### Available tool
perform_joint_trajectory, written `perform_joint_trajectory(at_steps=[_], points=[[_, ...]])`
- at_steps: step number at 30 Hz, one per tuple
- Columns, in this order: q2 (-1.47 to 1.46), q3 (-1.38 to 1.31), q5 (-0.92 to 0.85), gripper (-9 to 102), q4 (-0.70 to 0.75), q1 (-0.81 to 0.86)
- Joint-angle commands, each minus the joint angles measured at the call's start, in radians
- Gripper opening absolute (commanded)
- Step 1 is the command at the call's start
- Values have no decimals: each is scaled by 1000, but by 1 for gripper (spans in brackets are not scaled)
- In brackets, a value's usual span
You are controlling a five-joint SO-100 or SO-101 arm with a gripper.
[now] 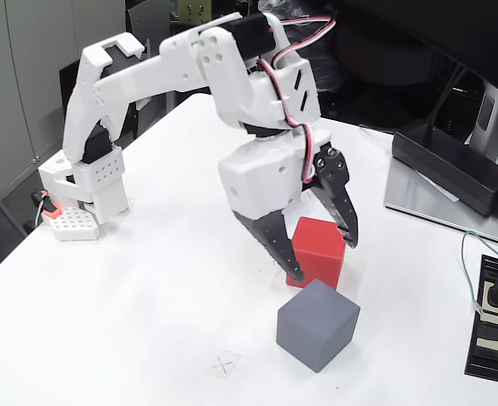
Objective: Stack the three blocks in an ordered color.
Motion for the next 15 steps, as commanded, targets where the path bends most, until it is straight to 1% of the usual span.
perform_joint_trajectory(at_steps=[1,6,15], points=[[38,-37,-100,25,-6,-2],[2,-51,-120,27,-6,2],[-67,-52,-120,35,-8,3]])
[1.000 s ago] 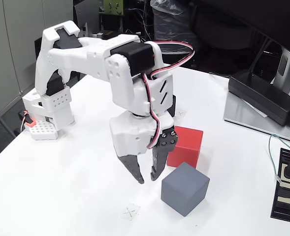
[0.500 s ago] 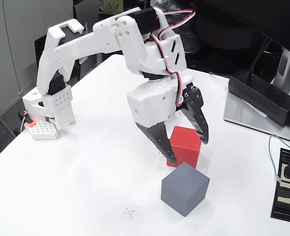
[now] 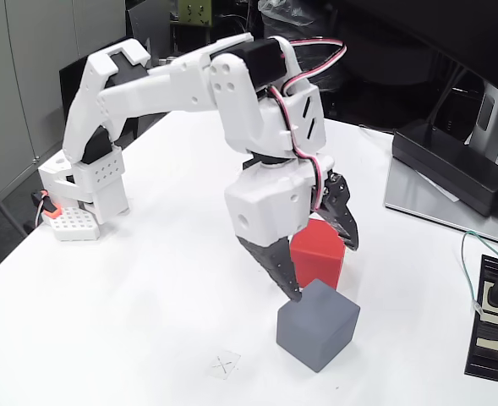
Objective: Stack the three blocks in an ordered color.
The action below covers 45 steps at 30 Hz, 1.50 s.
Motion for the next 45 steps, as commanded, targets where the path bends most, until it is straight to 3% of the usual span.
perform_joint_trajectory(at_steps=[1,11,45], points=[[6,-35,-12,35,-8,3],[-91,-21,-54,35,-130,6],[-276,-21,-48,35,-144,31]])
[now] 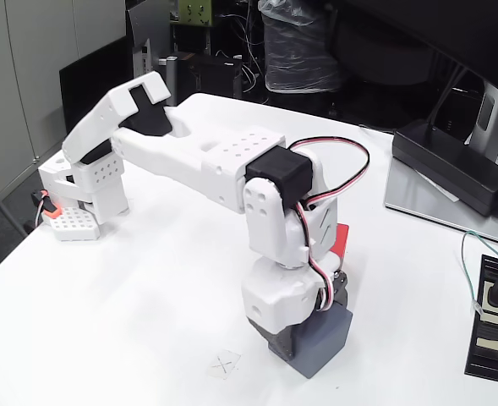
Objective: Stack the three blocks in an ordered color.
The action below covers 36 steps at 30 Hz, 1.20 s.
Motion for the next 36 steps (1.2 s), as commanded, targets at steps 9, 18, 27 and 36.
perform_joint_trajectory(at_steps=[9,18,27,36], points=[[17,-34,0,16,-11,6],[21,-37,0,-1,-5,12],[126,-35,0,-1,-3,15],[261,-35,-2,-1,-2,15]])
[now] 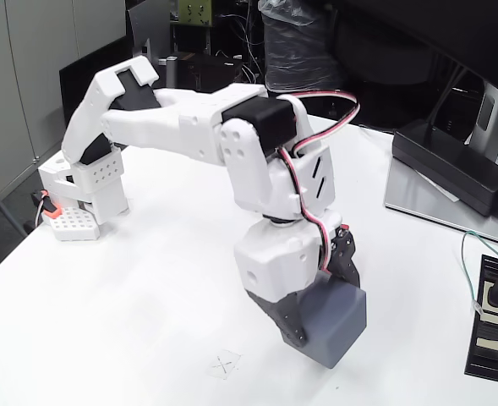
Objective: Stack the three blocks in an ordered color.
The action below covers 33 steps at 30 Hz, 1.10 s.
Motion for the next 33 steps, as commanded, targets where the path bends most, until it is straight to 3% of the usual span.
perform_joint_trajectory(at_steps=[1,5,10,20,33], points=[[117,-17,-2,-1,5,-2],[202,-12,-2,-1,21,-2],[319,-2,-3,-1,146,-14],[385,12,6,-1,138,-60],[396,199,255,-1,138,-293]])
